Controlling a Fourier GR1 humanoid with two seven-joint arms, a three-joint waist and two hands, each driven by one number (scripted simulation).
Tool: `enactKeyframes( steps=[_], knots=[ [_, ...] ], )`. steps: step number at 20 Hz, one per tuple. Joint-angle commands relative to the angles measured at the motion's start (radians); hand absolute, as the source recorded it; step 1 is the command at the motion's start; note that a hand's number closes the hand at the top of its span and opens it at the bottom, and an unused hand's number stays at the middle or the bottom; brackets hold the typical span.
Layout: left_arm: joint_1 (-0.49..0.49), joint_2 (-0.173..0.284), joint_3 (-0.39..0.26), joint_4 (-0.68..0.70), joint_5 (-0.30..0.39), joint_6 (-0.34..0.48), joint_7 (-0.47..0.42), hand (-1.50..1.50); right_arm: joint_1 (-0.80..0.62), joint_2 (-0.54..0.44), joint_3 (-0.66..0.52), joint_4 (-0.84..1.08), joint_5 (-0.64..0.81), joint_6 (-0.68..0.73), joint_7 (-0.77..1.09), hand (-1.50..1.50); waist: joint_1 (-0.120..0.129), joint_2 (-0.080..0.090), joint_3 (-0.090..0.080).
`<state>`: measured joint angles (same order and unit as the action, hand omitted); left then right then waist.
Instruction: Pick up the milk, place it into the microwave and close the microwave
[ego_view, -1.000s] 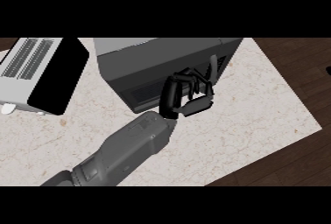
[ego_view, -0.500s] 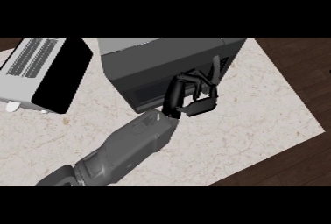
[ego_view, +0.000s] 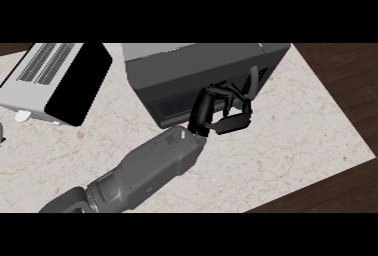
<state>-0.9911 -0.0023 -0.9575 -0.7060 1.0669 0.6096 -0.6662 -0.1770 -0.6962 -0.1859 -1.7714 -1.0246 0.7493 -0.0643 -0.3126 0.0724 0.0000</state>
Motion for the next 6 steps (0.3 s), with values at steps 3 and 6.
enactKeyframes(
  steps=[3,6],
  knots=[
    [0.064,0.002,0.066,0.156,0.066,0.043,0.006,-1.50,0.045,-0.019,-0.018,-0.008,-0.033,-0.001,0.012,-1.50,0.044,0.005,-0.001],
    [0.066,0.002,0.053,0.164,0.079,0.036,0.006,-1.50,0.056,-0.032,-0.027,-0.039,-0.038,-0.012,0.020,-1.50,0.046,-0.002,-0.003]
  ],
)
